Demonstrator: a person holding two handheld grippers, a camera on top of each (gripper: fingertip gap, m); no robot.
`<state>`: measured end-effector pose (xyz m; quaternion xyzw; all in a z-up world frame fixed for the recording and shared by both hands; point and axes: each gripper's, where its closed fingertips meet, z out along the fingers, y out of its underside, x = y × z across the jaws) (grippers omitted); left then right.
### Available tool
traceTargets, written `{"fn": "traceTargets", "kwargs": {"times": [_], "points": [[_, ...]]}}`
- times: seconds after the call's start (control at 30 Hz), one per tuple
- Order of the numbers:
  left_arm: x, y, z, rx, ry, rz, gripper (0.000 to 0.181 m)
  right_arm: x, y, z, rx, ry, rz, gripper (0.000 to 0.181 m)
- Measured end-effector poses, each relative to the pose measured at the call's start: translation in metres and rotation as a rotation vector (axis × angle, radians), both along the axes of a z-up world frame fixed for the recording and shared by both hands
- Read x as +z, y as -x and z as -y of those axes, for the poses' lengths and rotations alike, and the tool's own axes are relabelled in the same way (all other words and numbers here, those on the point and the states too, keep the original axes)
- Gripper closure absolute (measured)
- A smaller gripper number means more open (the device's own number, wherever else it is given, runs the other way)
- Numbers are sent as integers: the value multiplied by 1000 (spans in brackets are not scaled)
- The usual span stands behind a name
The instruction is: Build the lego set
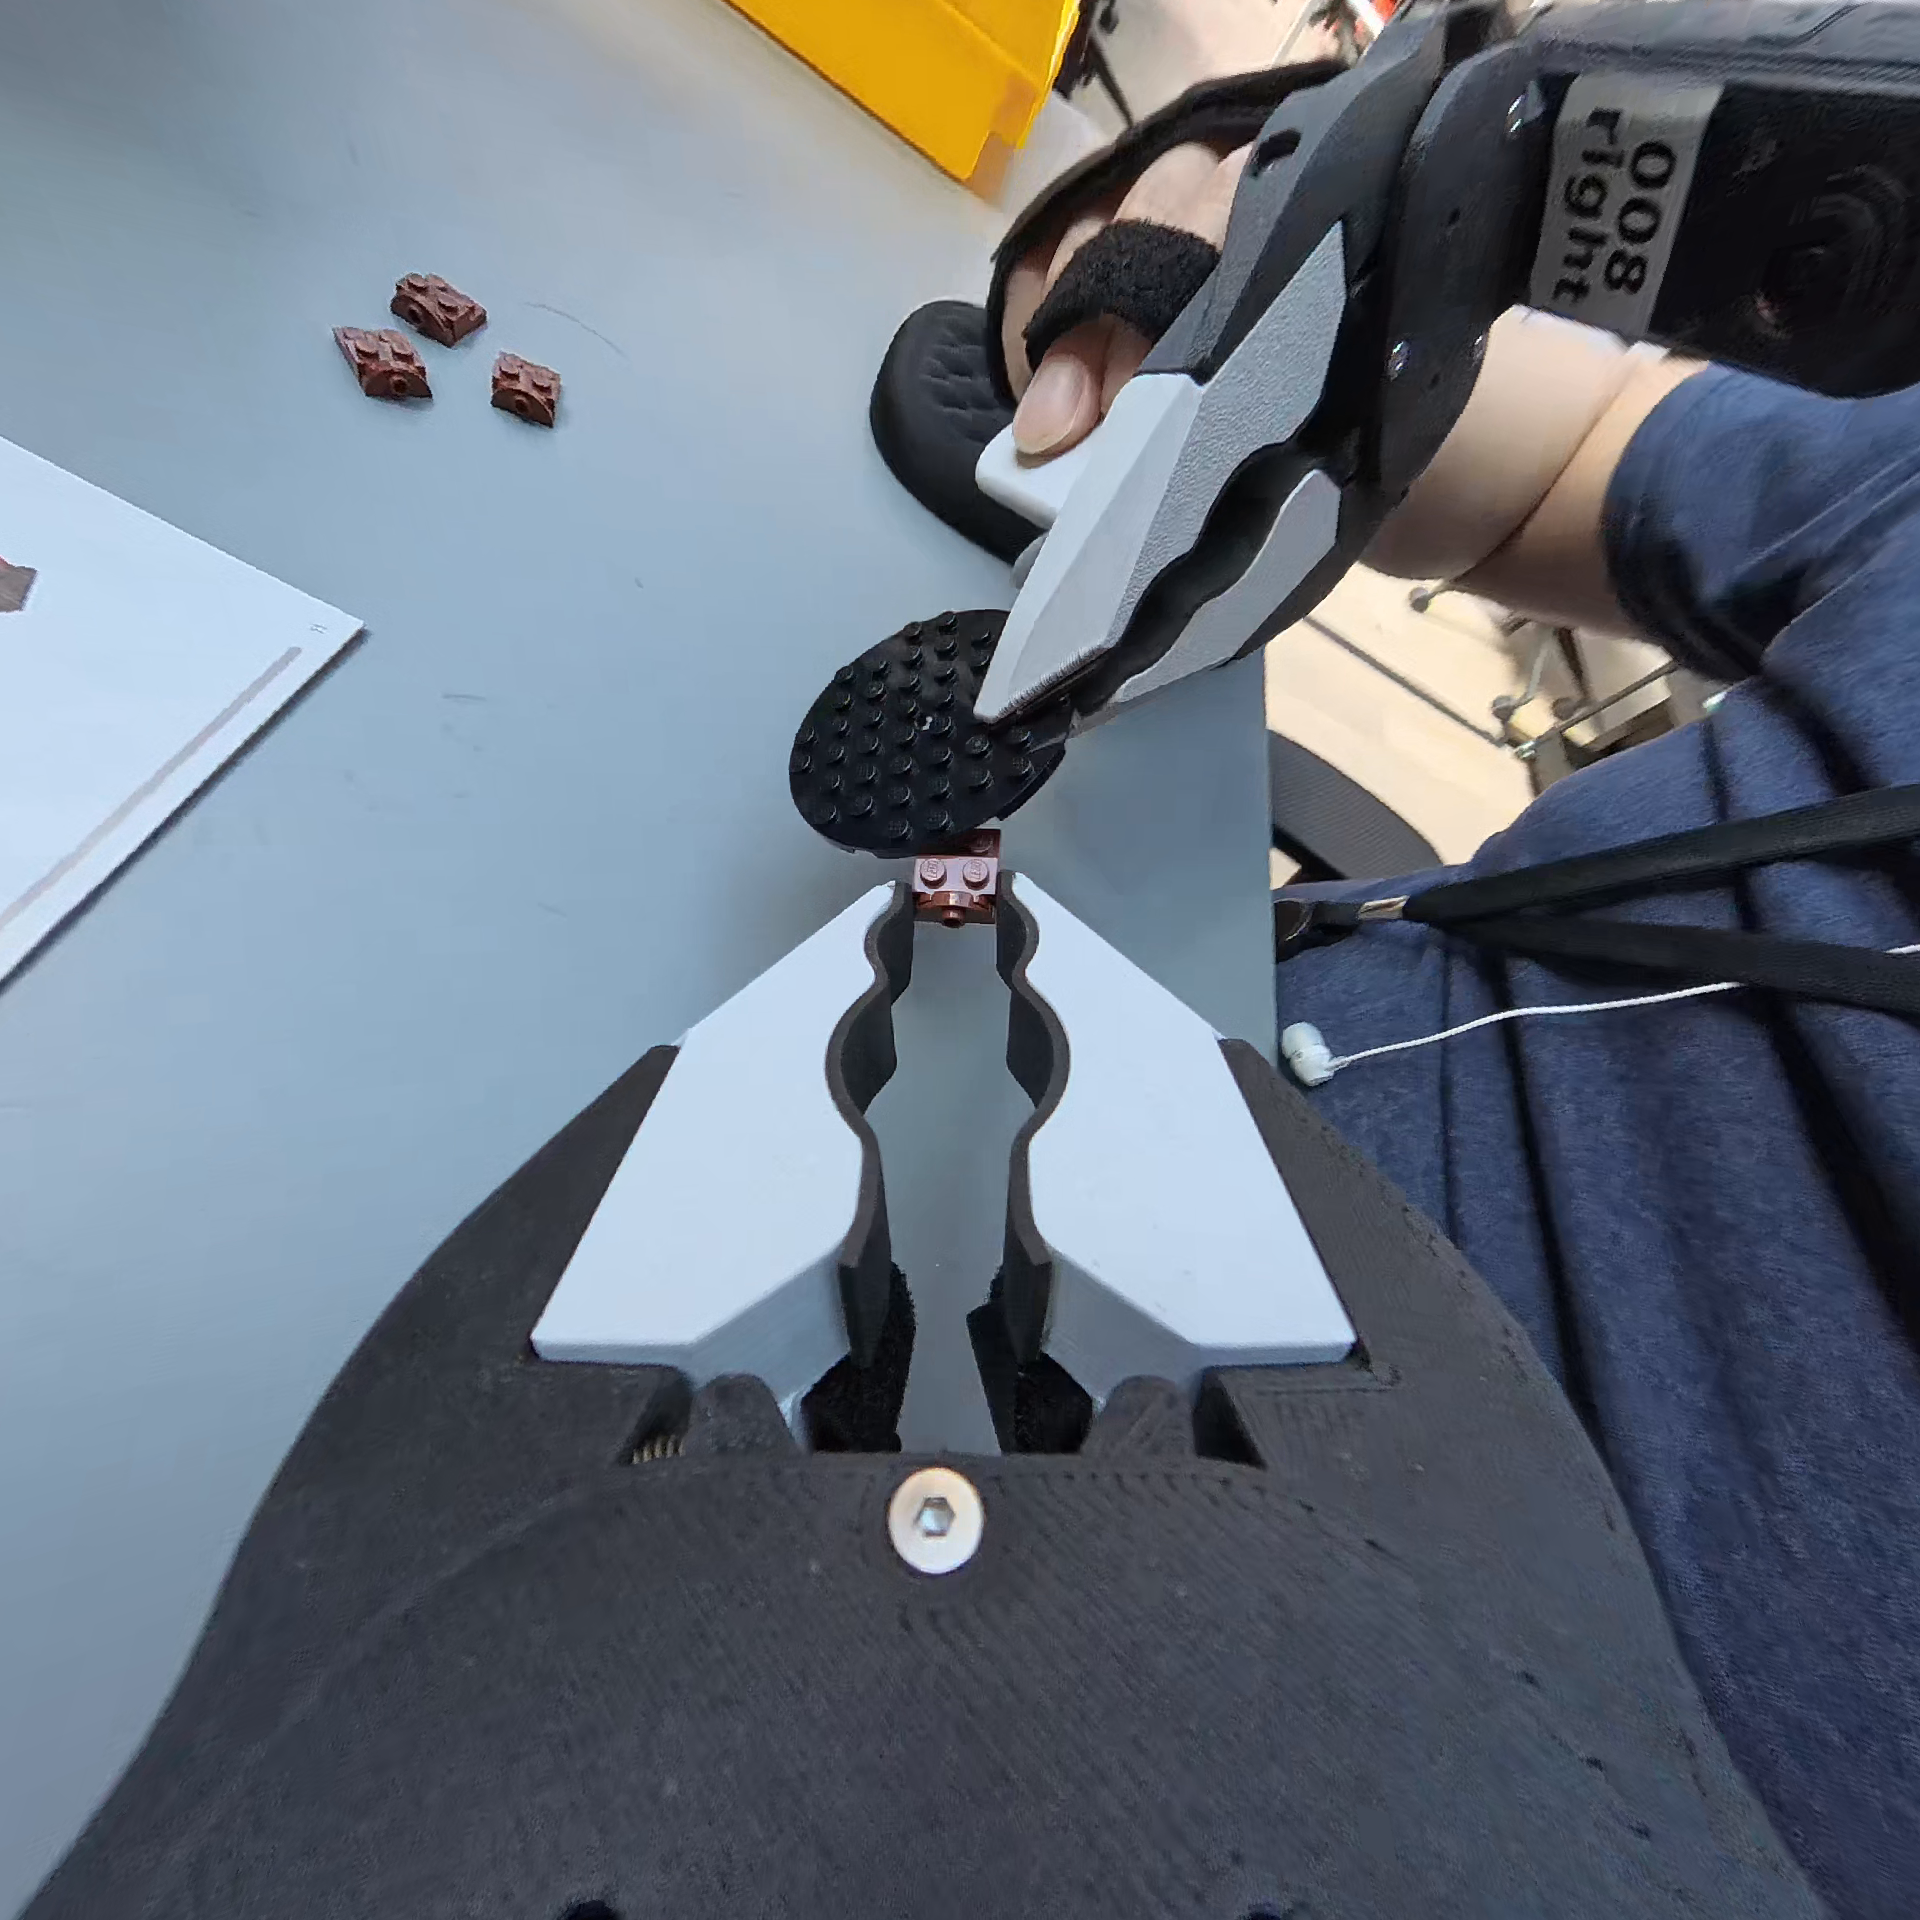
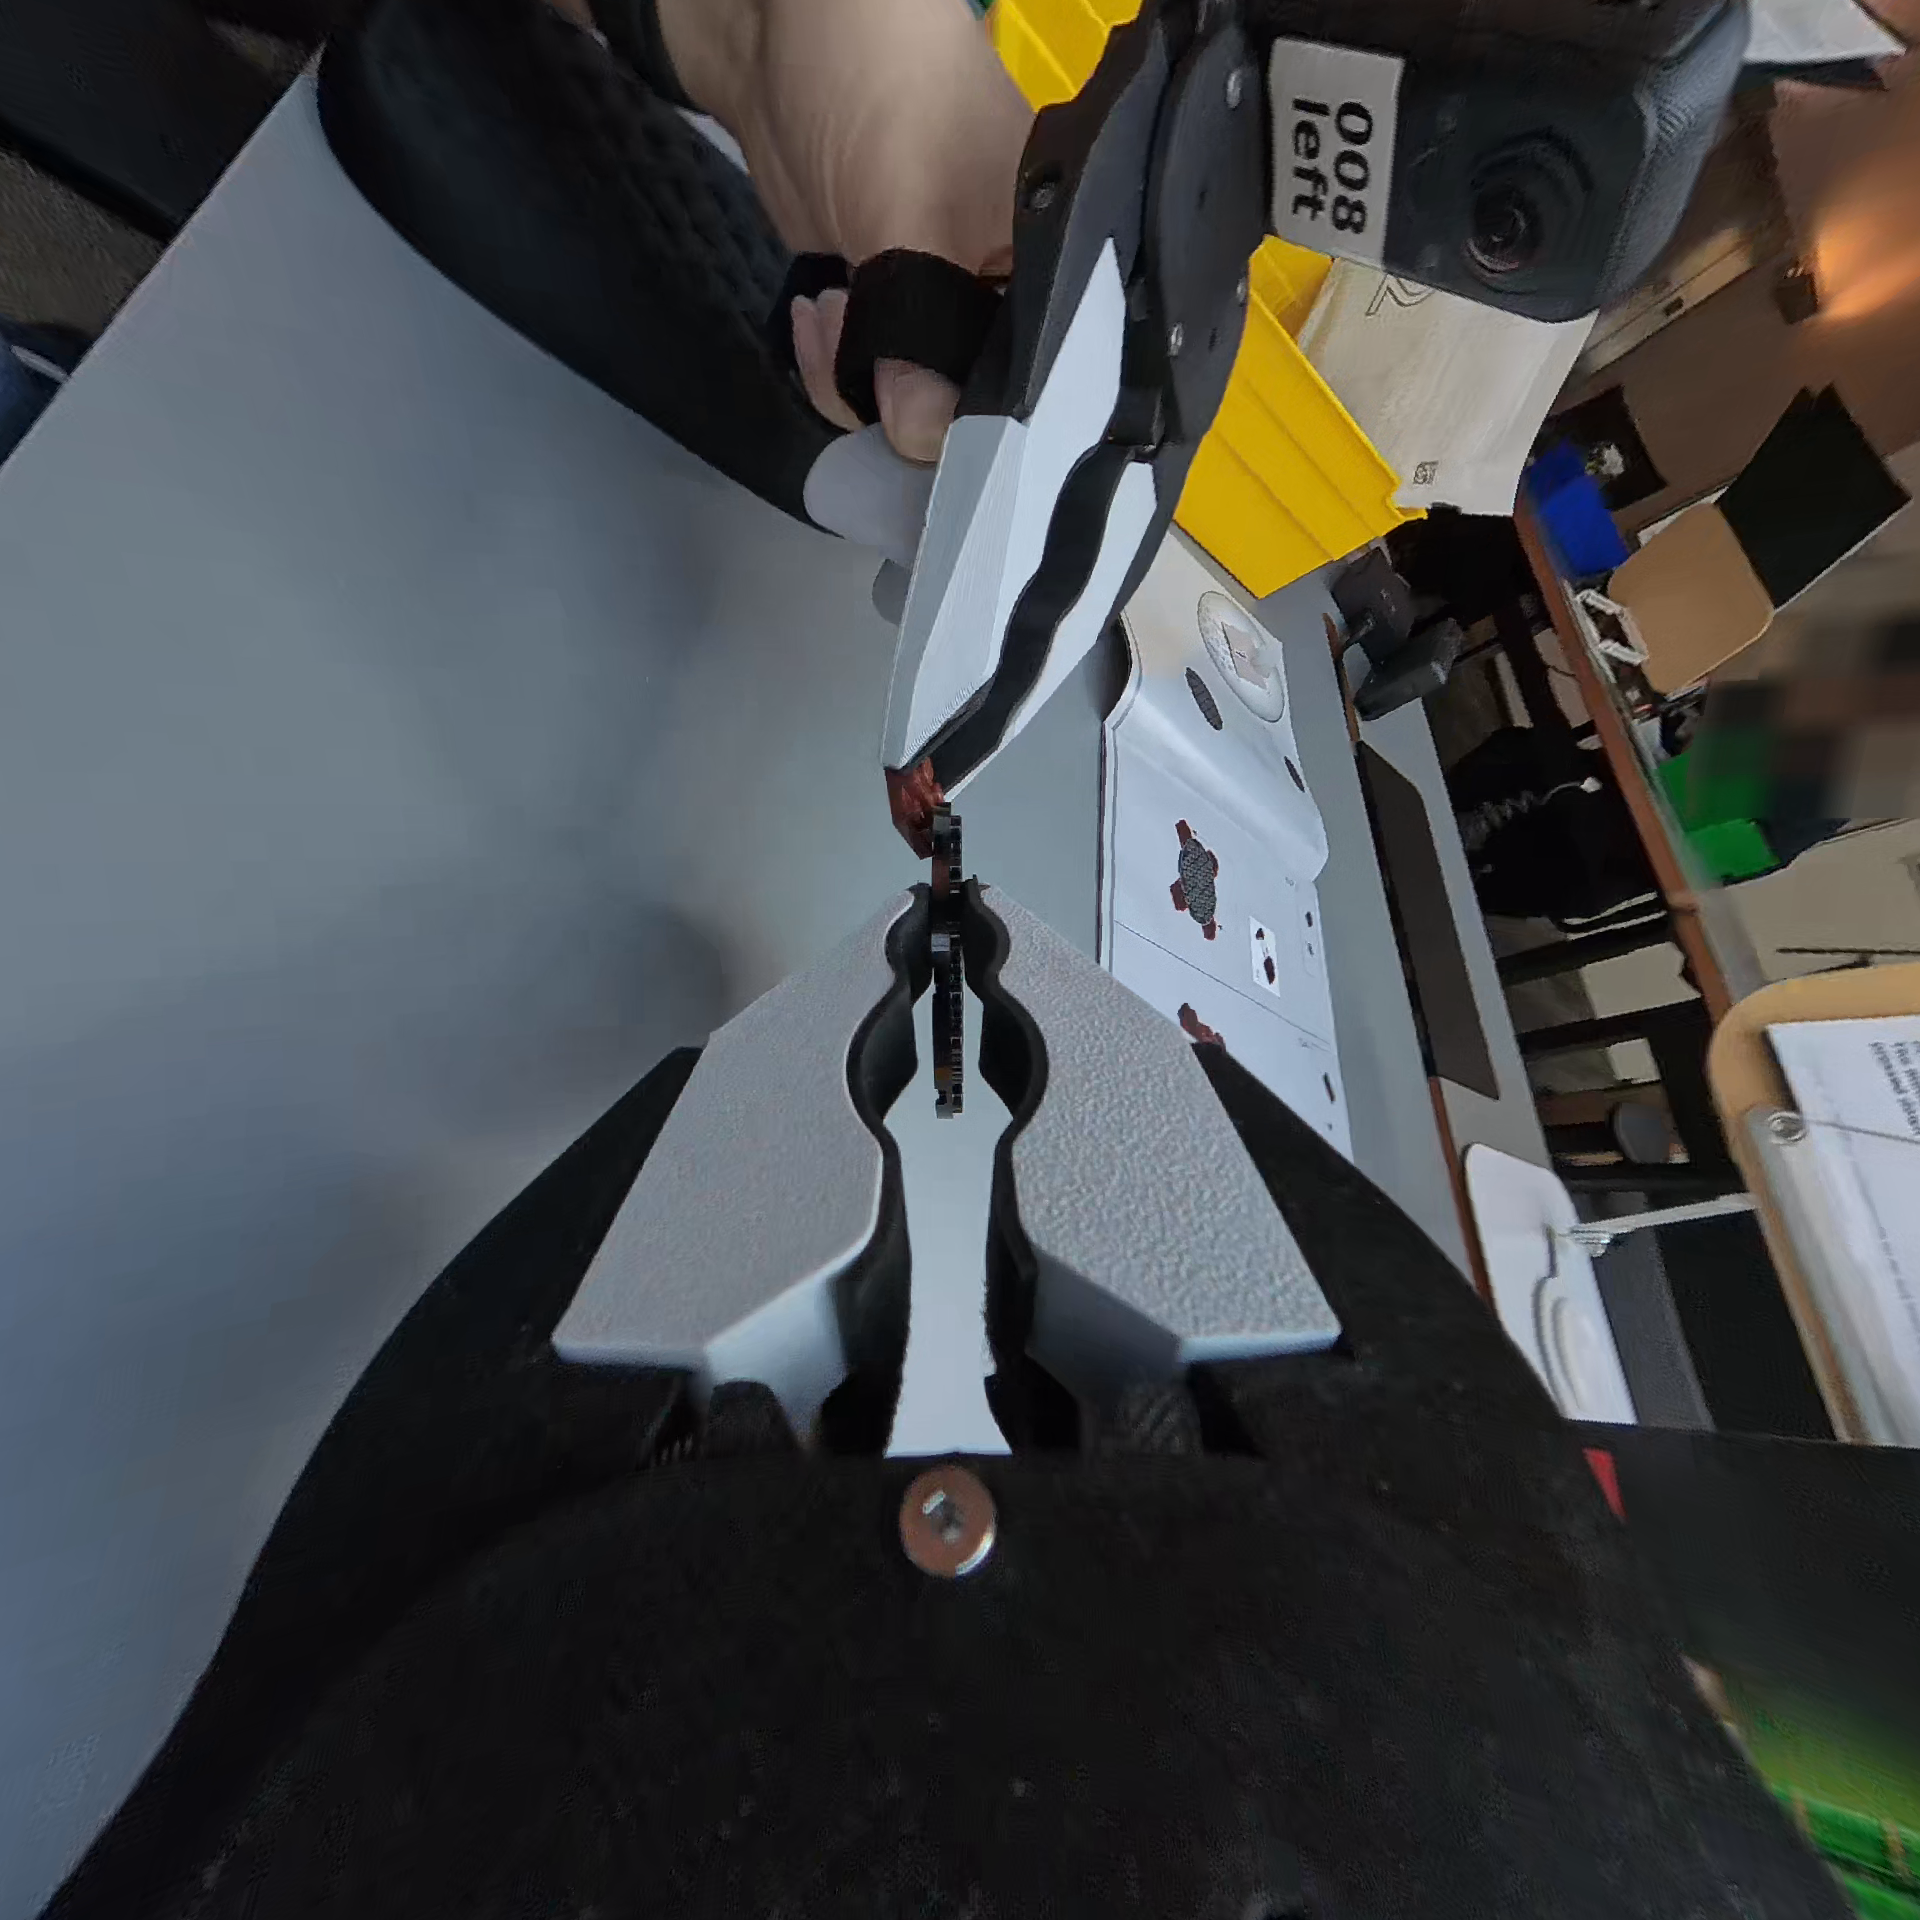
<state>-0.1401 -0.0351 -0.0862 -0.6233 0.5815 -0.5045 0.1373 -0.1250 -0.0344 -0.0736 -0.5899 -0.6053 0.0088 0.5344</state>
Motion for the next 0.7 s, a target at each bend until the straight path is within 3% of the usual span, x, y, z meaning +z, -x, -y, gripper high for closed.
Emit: {"fn": "traceTargets", "kwargs": {"times": [0.2, 0.33, 0.5, 0.7], "points": [[23, 0, -6, 30, 349, 43, 167, 17, -2, -8, -54, 334, -229, 178], [19, 1, -7, 38, 457, 20, 167, 17, -3, -11, -73, 551, -329, 178], [14, 0, -8, 46, 549, -34, 167, 10, -4, -12, -71, 639, -297, 178], [20, 0, -5, 7, 769, -55, 168, 11, -3, -9, -55, 757, -265, 177]]}}
